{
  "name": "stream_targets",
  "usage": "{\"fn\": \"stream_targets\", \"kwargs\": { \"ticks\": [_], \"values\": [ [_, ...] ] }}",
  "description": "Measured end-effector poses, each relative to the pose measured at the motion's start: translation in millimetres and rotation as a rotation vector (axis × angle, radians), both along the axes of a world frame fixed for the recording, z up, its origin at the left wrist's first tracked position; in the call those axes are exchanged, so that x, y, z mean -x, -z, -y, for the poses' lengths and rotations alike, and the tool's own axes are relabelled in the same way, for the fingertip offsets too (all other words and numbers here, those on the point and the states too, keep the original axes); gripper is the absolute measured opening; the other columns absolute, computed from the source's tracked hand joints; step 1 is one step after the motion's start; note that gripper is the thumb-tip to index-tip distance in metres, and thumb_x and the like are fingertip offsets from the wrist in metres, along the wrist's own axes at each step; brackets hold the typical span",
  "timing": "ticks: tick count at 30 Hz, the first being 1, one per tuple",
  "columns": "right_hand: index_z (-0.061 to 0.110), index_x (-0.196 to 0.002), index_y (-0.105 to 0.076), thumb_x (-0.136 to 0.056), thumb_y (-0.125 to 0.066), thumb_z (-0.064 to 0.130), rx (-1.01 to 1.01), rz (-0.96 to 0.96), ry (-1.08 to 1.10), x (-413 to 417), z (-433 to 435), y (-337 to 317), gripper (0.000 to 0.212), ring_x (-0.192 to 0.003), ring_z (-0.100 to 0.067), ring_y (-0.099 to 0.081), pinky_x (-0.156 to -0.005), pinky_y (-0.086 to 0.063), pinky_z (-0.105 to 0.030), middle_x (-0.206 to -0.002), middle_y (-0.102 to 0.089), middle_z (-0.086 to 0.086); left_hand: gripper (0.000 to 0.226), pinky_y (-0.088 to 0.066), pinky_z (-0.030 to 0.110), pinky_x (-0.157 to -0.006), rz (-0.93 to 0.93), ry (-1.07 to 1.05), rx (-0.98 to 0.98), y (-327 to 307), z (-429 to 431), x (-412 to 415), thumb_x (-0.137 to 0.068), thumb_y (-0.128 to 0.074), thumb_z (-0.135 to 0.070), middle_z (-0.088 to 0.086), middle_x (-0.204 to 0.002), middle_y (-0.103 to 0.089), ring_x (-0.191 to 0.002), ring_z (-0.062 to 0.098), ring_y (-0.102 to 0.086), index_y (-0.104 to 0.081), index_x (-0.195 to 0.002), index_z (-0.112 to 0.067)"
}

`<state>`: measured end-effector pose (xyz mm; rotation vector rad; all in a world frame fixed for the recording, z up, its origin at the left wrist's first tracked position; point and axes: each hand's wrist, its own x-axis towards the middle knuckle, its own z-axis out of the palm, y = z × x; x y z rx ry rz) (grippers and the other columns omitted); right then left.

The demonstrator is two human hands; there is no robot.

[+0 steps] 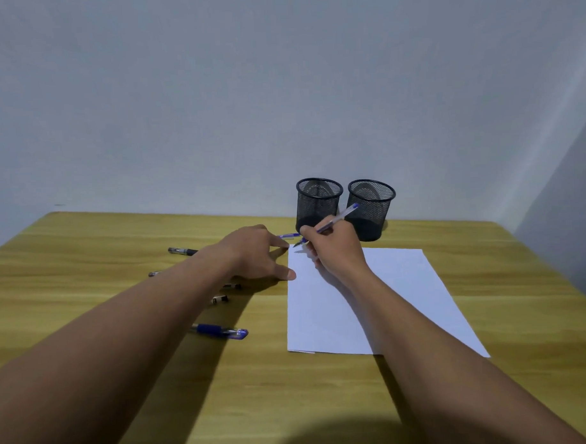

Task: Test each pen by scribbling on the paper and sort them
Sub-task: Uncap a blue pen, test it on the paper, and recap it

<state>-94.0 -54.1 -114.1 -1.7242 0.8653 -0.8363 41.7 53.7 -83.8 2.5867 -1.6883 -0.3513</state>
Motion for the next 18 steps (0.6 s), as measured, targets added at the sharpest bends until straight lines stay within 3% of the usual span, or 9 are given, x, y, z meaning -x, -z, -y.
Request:
{"fn": "stream_targets", "kwargs": {
  "ticks": [11,18],
  "values": [
    [0.009,-0.081,-0.067,-0.083,-0.075,0.023,0.066,-0.044,-0.017,-6,7,14,0.016,-0.067,-0.026,-0.071,-0.066,-0.06,-0.044,-0.069,-0.07,-0.009,0.084,-0.044,0.039,-0.099,-0.009,0.012,0.017,-1,-1,1,-0.069,-0.064,-0.077,0.0,-0.142,-0.046,-0.127,0.025,-0.046,-0.047,-0.141,-0.039],
    [0.008,-0.082,-0.066,-0.085,-0.076,0.02,0.082,-0.01,0.008,-7,4,15,0.016,-0.064,-0.024,-0.07,-0.065,-0.059,-0.042,-0.068,-0.07,-0.008,0.085,-0.043,0.041,-0.101,-0.012,0.016,0.027,0,-2,-1,-0.067,-0.063,-0.078,0.001,-0.14,-0.047,-0.127,0.025,-0.047,-0.048,-0.141,-0.039]
  ]
}}
